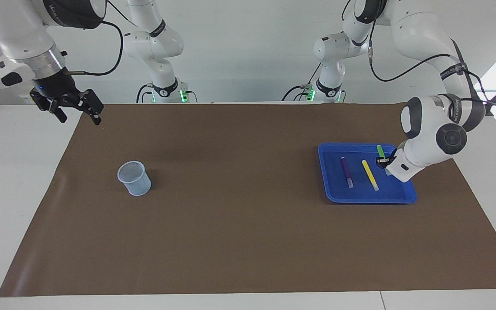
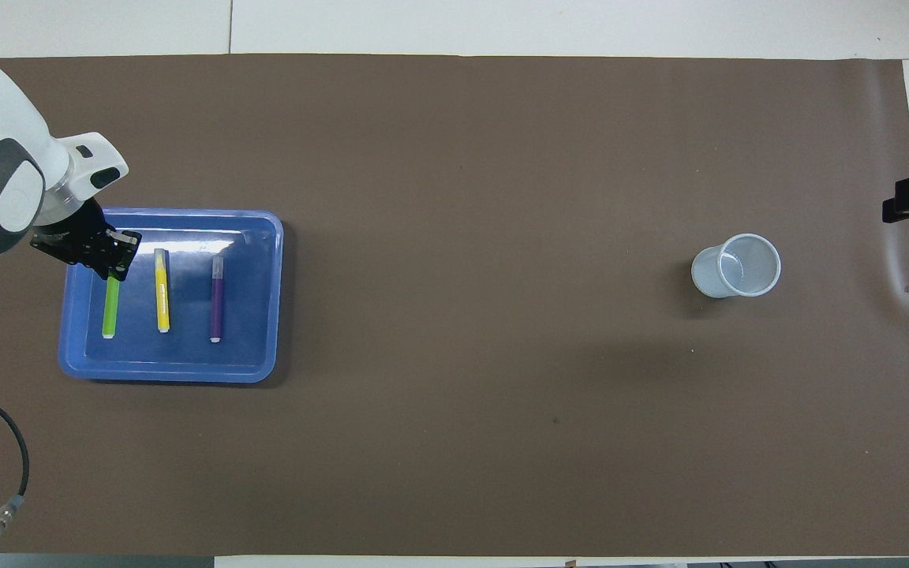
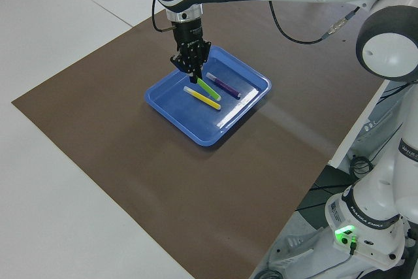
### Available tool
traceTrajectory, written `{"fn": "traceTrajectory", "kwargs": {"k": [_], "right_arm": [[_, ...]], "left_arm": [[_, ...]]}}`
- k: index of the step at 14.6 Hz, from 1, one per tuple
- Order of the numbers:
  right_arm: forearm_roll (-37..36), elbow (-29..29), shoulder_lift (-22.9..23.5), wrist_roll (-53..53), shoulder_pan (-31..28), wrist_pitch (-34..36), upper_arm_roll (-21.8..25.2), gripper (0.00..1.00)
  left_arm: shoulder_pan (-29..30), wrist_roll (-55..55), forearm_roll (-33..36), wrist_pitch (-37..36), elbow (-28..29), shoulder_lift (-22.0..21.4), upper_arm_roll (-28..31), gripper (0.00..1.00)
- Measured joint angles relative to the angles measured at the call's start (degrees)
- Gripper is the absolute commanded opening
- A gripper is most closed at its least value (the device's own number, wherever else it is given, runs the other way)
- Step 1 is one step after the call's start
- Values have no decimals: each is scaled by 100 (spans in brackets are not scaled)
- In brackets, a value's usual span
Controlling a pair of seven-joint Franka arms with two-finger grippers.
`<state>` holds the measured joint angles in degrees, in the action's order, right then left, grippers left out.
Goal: Right arm passes pens to left for tray arrangement
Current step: 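Place the green pen in the blue tray while the right gripper withdraws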
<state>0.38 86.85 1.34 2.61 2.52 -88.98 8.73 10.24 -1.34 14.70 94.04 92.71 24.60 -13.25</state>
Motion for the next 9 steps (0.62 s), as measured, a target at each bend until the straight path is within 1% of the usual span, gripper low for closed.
{"fn": "traceTrajectory", "kwargs": {"k": [2, 3, 6, 9], "right_arm": [[0, 3, -2, 174, -2, 80, -3, 100], [0, 10, -2, 185, -5, 104, -3, 100], [10, 34, -10, 190, -18, 115, -51, 100], [12, 67, -15, 265, -51, 115, -291, 100]], "left_arm": [[120, -45, 162, 120, -98, 316, 0, 0], [176, -55, 179, 146, -128, 397, 0, 0], [240, 52, 179, 243, -157, 426, -1, 0], [237, 412, 179, 346, -49, 427, -20, 0]]}}
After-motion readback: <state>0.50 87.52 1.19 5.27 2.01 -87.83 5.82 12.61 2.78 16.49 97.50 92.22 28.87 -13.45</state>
